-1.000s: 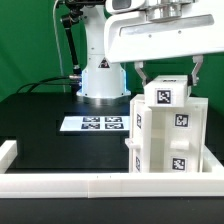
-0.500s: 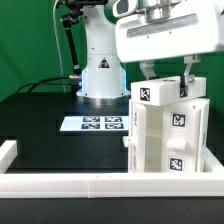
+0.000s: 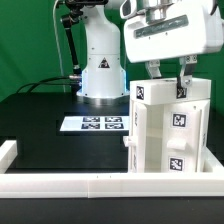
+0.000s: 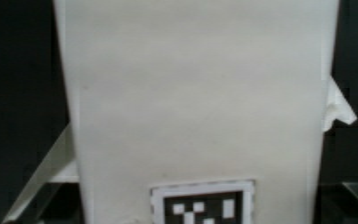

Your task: Assemble cabinet

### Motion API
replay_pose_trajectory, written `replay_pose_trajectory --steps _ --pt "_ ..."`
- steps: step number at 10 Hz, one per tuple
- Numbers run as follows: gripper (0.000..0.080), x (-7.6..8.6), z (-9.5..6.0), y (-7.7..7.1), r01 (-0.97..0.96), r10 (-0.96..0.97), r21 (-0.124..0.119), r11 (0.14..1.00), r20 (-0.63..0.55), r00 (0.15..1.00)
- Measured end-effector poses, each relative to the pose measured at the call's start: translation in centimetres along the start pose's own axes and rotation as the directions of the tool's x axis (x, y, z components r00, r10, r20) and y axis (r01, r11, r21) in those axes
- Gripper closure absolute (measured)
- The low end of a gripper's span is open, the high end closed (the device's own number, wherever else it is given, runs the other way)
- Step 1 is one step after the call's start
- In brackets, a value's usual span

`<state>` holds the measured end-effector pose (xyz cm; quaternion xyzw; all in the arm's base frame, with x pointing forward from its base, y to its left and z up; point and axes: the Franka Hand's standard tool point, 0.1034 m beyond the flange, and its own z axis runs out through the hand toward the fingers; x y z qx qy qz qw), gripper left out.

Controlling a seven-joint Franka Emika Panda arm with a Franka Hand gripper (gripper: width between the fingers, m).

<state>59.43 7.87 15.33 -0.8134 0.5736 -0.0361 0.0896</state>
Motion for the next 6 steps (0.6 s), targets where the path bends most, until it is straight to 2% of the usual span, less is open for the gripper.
replay_pose_trajectory --steps 4,6 --pt "0.0241 -0.24 0.03 -0.01 -0.334 0.334 0.001 0.943 0.016 0.942" --pt "0.0241 -0.39 -0.01 -0.04 -0.525 0.525 -0.003 0.851 0.026 0.851"
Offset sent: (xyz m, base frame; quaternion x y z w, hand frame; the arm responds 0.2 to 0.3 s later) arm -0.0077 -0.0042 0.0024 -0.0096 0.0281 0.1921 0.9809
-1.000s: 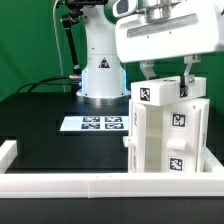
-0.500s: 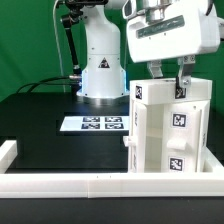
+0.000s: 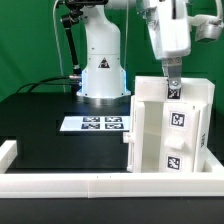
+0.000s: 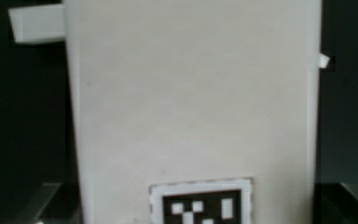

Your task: Assemble cabinet

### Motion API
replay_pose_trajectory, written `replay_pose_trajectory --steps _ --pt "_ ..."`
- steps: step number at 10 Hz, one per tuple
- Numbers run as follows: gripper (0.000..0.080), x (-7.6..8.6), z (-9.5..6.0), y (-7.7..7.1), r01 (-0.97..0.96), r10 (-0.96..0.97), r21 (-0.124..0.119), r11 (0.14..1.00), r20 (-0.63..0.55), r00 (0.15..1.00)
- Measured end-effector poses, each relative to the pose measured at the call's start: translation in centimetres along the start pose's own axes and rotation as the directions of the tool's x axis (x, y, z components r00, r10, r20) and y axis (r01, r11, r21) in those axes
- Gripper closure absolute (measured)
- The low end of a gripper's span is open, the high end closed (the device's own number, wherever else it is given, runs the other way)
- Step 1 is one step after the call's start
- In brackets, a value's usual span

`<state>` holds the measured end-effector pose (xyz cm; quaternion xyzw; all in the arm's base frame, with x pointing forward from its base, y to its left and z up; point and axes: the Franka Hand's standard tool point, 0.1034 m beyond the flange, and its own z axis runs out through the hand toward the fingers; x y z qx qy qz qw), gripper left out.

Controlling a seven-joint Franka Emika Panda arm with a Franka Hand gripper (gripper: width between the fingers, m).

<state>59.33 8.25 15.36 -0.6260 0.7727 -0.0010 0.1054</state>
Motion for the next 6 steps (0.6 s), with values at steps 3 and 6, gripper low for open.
replay_pose_trajectory --steps 3,6 --pt "0.0240 -0.20 -0.02 -0.19 -0.243 0.243 0.018 0.970 0.026 0.970" --pt "0.0240 -0.48 -0.07 -0.30 -0.304 0.303 0.018 0.953 0.052 0.952"
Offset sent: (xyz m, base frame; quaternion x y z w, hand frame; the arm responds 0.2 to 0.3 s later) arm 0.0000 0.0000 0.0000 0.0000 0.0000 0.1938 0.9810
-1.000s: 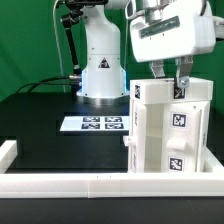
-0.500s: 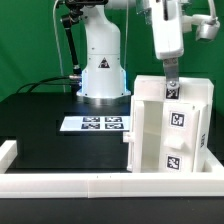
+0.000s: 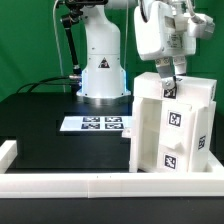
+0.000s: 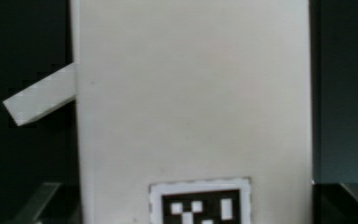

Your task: Assemble cabinet

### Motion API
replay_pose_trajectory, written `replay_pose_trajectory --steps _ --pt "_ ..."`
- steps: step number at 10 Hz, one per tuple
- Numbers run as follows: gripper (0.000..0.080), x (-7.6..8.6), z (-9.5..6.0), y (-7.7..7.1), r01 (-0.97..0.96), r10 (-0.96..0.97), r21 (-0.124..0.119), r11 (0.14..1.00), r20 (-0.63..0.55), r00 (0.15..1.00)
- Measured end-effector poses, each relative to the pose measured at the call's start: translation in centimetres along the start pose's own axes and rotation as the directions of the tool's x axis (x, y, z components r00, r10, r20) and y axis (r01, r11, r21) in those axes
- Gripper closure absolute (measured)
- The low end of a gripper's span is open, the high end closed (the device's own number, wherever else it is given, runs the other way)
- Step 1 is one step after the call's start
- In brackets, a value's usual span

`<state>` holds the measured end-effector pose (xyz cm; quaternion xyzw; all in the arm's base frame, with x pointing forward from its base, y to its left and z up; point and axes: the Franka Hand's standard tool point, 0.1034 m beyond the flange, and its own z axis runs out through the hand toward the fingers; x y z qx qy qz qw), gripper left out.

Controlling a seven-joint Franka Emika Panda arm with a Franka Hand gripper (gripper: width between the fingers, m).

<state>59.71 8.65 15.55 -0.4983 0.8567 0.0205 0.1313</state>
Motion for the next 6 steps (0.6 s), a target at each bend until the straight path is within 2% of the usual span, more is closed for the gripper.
replay_pose_trajectory --steps 6 --pt "0.0239 -0.97 0.06 0.98 -0.149 0.149 -0.020 0.989 0.046 0.988"
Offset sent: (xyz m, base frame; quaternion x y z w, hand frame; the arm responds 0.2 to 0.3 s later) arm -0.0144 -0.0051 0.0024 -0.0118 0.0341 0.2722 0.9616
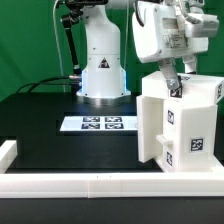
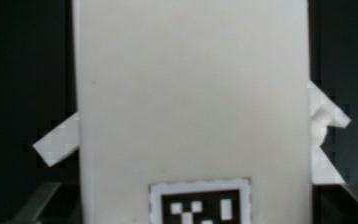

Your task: Assemble cabinet

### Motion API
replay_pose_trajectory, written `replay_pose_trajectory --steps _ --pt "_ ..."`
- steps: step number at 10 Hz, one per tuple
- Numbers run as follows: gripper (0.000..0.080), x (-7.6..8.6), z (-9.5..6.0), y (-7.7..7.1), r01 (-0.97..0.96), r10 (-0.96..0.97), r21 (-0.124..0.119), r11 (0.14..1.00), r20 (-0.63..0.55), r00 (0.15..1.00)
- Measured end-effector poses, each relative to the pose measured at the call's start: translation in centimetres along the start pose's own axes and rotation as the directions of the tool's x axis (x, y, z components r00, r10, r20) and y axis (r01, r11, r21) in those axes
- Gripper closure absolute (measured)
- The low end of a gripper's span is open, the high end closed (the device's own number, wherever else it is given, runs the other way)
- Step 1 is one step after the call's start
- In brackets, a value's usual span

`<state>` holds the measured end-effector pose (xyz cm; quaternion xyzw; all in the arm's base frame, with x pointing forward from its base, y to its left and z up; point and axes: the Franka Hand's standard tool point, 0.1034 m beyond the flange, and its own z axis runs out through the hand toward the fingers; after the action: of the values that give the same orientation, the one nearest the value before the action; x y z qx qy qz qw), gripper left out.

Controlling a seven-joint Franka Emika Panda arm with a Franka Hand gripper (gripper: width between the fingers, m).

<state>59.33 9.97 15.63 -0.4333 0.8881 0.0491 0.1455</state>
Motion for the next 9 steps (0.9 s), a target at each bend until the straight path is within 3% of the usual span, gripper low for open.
replay_pose_trajectory --steps 4,5,9 --pt "0.0239 -0.4 0.2 0.3 0.039 -0.039 0.003 0.999 0.019 0.999" --pt "0.0055 -0.4 0.2 0.3 0.039 -0.039 0.003 0.999 0.019 0.999" --pt "0.0003 -1.9 -2.1 -0.2 0.023 -0.024 0.018 1.000 0.084 0.996"
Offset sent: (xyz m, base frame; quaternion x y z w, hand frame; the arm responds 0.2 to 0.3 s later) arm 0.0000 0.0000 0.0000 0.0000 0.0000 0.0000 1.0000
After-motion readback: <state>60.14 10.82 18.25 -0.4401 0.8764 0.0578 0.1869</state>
